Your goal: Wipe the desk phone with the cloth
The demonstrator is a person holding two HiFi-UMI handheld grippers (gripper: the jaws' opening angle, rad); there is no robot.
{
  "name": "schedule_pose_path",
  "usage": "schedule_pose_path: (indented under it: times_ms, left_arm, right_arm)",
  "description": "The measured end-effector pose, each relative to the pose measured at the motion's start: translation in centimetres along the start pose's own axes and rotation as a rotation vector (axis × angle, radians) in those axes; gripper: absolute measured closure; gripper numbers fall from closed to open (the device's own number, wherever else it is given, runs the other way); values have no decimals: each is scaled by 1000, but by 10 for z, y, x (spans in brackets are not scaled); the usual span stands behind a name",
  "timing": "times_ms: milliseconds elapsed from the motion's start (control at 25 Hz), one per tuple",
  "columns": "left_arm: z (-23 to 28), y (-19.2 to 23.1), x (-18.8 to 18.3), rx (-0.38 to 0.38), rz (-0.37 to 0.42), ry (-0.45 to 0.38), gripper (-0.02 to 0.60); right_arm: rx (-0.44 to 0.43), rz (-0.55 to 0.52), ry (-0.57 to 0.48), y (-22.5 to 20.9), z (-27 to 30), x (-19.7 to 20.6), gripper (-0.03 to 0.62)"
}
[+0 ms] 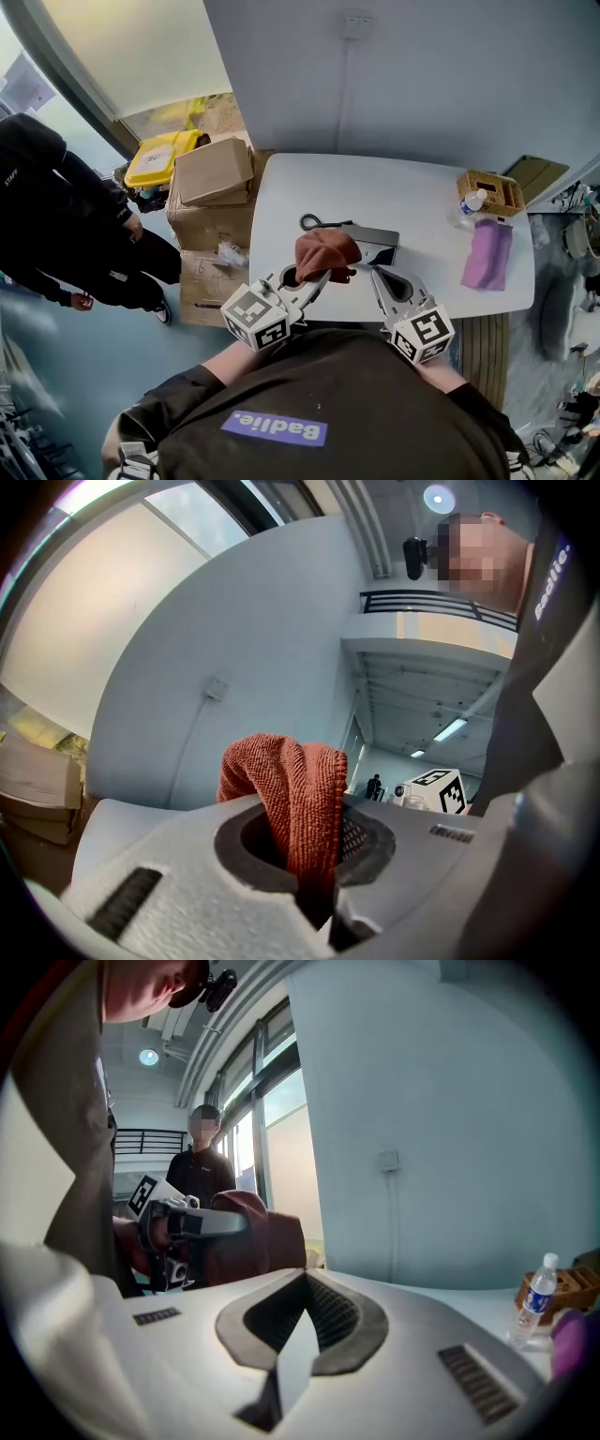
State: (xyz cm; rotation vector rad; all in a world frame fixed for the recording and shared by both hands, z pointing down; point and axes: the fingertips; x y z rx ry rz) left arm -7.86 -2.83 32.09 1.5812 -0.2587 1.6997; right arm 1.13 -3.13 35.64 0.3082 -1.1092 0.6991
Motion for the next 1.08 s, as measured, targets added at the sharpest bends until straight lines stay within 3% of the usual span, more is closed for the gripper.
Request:
schedule_pose_path:
  times_ms: [1080]
  left_arm:
    - [2,-9,-3,13,-4,-24,549]
  right_arm:
    - [-4,-14,9,1,-7,0,568]
Point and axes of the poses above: the fingertips, and each gripper's own axes: z forward along the fingers, y to its left, x out of its underside, and after that the axes turned 10 degrees about y, right-handed
